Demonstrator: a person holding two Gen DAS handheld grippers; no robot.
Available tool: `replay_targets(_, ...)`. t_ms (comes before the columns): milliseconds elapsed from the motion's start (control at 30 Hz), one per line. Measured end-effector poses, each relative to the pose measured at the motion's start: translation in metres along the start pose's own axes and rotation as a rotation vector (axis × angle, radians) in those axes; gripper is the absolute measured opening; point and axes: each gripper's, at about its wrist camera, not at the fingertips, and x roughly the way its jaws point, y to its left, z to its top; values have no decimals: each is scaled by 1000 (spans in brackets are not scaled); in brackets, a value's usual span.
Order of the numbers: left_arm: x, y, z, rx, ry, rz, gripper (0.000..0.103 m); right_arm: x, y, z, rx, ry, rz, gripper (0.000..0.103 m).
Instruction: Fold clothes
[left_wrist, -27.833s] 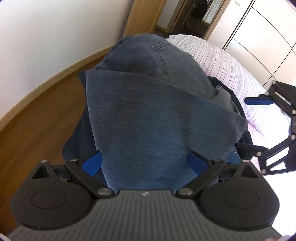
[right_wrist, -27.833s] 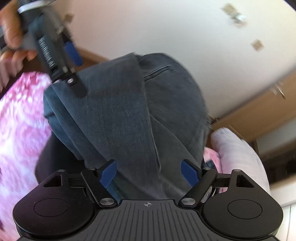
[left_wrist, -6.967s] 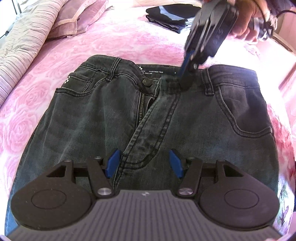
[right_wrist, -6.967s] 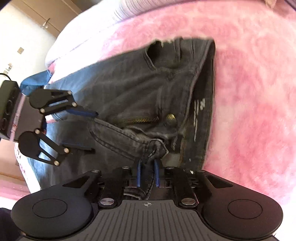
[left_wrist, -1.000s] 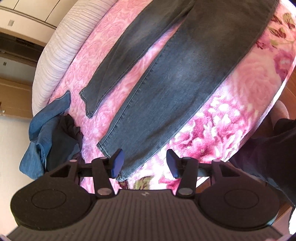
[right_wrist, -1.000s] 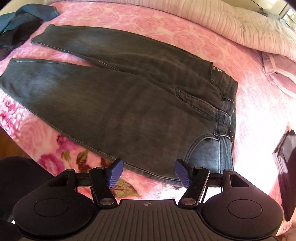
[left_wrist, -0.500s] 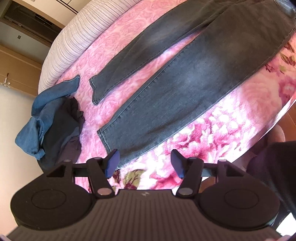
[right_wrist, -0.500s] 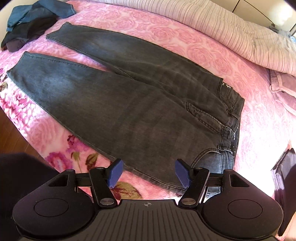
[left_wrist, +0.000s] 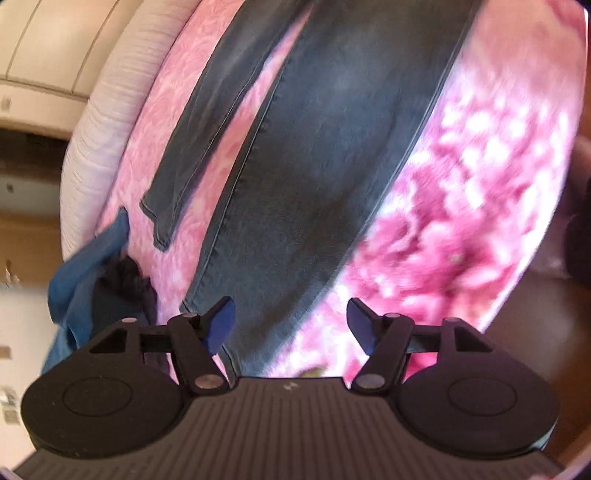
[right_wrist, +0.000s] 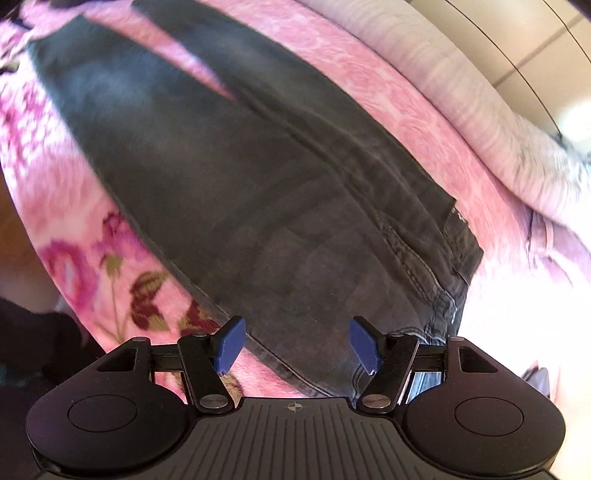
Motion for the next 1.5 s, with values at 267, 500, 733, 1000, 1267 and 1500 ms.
replay_targets(267, 48, -10, -16, 152, -62, 78, 49, 39, 33, -20, -140, -36, -78, 66)
replay_targets(500, 47, -22, -22, 246, -88, 74, 20, 61, 52, -47, -312, -61, -143, 66)
replay_targets(733, 52, -30, 5, 165, -55, 110, 20, 83, 30, -86, -408, -68, -186, 66)
replay_targets(1000, 66, -24, 5, 181, -15, 177, 28, 124, -44, -153, -451, 40, -354, 66)
replay_targets(1267, 48, 9, 18, 145, 46, 108, 8, 110, -67, -152, -497, -30, -264, 16)
replay_targets(1500, -22, 105, 53, 3, 72, 39, 8, 40, -113, -119, -391, -125, -231, 14)
